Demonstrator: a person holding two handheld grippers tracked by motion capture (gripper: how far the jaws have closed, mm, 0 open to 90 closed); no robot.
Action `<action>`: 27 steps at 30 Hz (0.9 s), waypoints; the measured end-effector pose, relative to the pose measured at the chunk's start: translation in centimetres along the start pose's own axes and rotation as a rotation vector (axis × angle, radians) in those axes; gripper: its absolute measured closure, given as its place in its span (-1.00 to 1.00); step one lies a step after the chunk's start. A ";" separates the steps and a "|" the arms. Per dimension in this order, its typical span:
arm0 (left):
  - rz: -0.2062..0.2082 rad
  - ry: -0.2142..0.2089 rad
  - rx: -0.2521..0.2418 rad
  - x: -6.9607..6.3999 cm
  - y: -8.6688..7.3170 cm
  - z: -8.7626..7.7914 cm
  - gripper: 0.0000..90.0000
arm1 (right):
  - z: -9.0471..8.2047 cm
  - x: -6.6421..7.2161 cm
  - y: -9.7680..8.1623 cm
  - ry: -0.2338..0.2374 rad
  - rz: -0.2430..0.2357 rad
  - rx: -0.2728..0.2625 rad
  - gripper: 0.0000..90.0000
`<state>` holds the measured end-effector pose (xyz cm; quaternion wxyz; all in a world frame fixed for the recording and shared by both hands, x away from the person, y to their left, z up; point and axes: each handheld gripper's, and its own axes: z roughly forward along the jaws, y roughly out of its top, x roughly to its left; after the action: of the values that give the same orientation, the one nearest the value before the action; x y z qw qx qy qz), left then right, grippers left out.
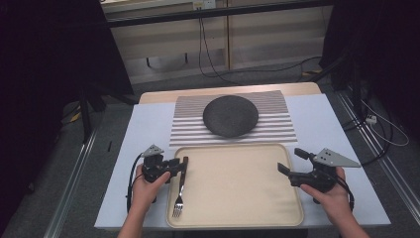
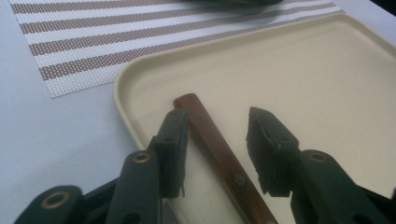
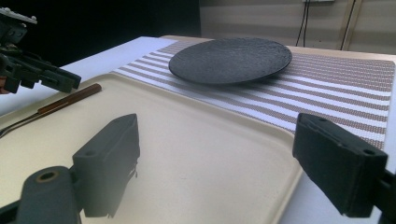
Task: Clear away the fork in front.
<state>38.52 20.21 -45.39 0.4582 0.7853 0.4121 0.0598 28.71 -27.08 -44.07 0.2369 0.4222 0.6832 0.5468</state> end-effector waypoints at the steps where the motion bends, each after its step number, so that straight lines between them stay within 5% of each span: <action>1: 0.000 -0.002 -0.002 0.0 0.0 -0.1 0.26 | 0.0 0.0 0.0 0.000 0.000 0.003 -0.67; 12: -0.010 0.002 -0.063 -0.1 0.4 -1.4 -0.30 | -0.2 0.0 -0.3 -0.004 -0.012 0.022 -0.67; 27: 0.036 0.003 -0.125 -0.5 1.7 -4.0 -0.59 | -0.7 0.9 0.3 0.012 -0.011 0.035 -0.67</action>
<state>37.33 22.15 -41.68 0.5046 0.7623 0.3941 0.0947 27.79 -26.73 -43.44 0.2282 0.4191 0.6964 0.5360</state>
